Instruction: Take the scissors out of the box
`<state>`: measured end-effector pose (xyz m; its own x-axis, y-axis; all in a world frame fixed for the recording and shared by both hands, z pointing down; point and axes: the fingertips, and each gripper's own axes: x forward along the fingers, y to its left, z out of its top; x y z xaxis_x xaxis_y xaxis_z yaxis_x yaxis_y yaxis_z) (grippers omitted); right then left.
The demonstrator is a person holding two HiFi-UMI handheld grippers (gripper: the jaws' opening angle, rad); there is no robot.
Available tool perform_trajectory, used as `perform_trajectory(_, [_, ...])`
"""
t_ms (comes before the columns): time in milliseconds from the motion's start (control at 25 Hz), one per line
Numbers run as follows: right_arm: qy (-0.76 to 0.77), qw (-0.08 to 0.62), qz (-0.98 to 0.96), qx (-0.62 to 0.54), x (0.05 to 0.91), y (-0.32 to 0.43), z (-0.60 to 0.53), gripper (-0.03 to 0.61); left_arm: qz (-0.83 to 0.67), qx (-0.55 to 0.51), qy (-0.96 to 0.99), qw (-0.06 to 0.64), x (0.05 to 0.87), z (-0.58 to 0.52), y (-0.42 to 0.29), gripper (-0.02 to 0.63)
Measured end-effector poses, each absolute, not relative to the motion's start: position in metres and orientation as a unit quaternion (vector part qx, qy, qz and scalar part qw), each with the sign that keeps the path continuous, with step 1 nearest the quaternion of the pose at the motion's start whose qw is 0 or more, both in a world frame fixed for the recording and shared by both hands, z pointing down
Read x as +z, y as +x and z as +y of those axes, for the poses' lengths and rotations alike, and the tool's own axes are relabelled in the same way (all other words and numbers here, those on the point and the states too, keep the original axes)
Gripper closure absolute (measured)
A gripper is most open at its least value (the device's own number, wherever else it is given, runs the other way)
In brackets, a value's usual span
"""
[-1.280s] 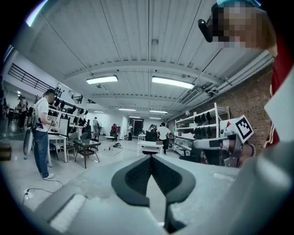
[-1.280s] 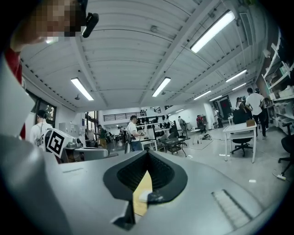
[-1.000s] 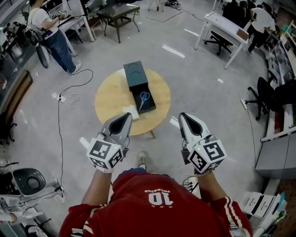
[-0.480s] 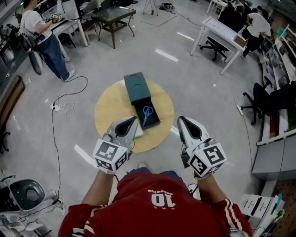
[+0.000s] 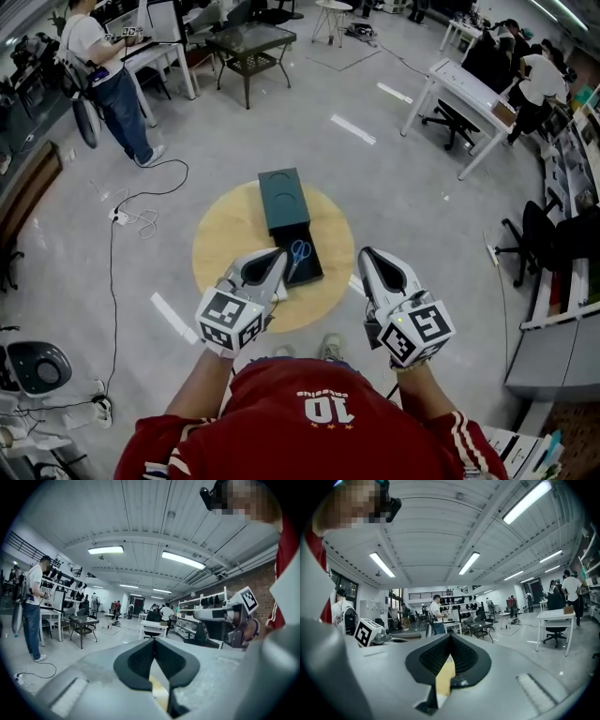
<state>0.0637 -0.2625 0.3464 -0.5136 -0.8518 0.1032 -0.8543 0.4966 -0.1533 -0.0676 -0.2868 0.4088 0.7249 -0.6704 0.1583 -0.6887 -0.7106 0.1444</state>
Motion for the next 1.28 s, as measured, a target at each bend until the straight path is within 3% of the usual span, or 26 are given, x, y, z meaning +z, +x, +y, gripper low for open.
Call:
perform_trajectory(720, [0.457, -0.011, -0.886, 0.079, 0.337, 0.098, -0.311, 0.577, -0.405, 0.051, 0.909, 0.082, 0.408, -0.326, -0.035, 0.609])
perform_trajectory(1080, [0.462, -0.017, -0.883, 0.084, 0.343, 0.108, -0.315, 0.577, -0.39, 0.081, 0.914, 0.081, 0.425, -0.334, -0.023, 0.454])
perform_trajectory(1280, [0.462, -0.012, -0.883, 0.086, 0.345, 0.107, -0.315, 0.577, -0.383, 0.104, 0.913, 0.095, 0.444, -0.337, -0.021, 0.434])
